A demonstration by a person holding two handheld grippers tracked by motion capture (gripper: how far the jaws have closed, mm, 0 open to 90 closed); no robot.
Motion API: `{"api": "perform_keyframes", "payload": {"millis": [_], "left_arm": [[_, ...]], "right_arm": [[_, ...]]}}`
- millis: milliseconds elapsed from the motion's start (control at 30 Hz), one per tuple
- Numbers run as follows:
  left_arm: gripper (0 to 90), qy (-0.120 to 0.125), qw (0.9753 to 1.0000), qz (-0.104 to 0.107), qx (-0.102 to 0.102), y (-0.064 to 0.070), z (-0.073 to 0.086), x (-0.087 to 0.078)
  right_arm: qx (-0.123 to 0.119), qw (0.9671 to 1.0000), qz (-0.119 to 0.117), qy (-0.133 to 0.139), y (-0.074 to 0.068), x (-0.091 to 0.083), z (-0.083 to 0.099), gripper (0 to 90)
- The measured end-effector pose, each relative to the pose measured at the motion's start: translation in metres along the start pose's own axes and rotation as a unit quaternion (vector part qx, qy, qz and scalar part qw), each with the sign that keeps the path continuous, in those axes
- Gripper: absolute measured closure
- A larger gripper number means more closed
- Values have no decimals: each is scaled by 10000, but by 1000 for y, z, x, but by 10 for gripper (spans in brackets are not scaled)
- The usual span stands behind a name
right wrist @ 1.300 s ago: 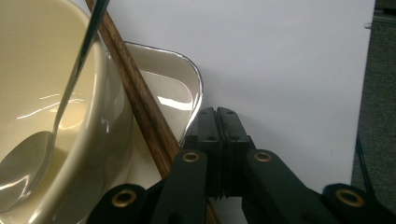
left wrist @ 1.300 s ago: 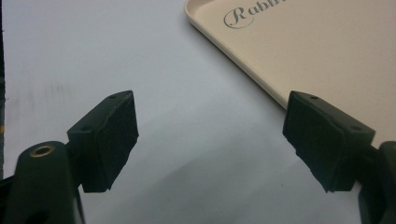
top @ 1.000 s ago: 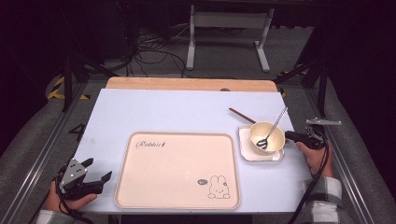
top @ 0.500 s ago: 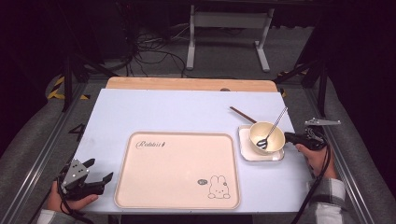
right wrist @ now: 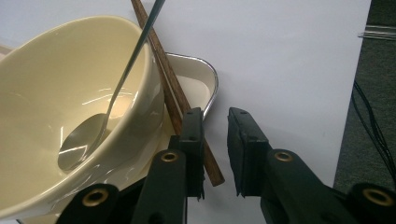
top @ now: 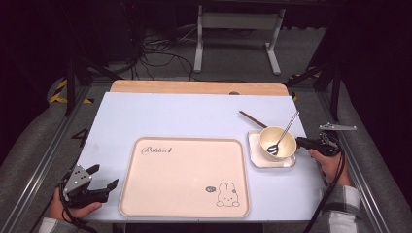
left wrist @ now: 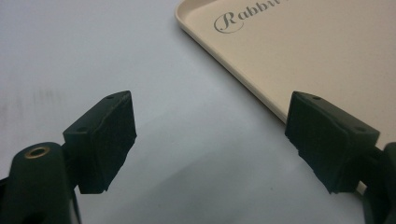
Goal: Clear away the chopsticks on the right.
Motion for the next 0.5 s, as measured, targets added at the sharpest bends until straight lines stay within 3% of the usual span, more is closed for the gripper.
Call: {"api": "perform_keyframes", "payload": {"millis": [300, 500], "left_arm": [[155, -68, 9999, 116, -60, 1, 1, 2], [154, -59, 9998, 148, -79, 1, 1, 2]], "right_arm": [[70, 9999, -81, -23, 1, 1, 2, 761], [15, 9997, -109, -199, -1, 6, 5, 775]]}}
Point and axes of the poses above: each handheld gripper's, and its own axes: x roughly forward along the jaws, z roughly out of its underside, y roughly to its right, the point moved 5 cm from there along x, roughly forward along the jaws, and after that the axes turned 3 degrees about z, right-handed, at the moved point
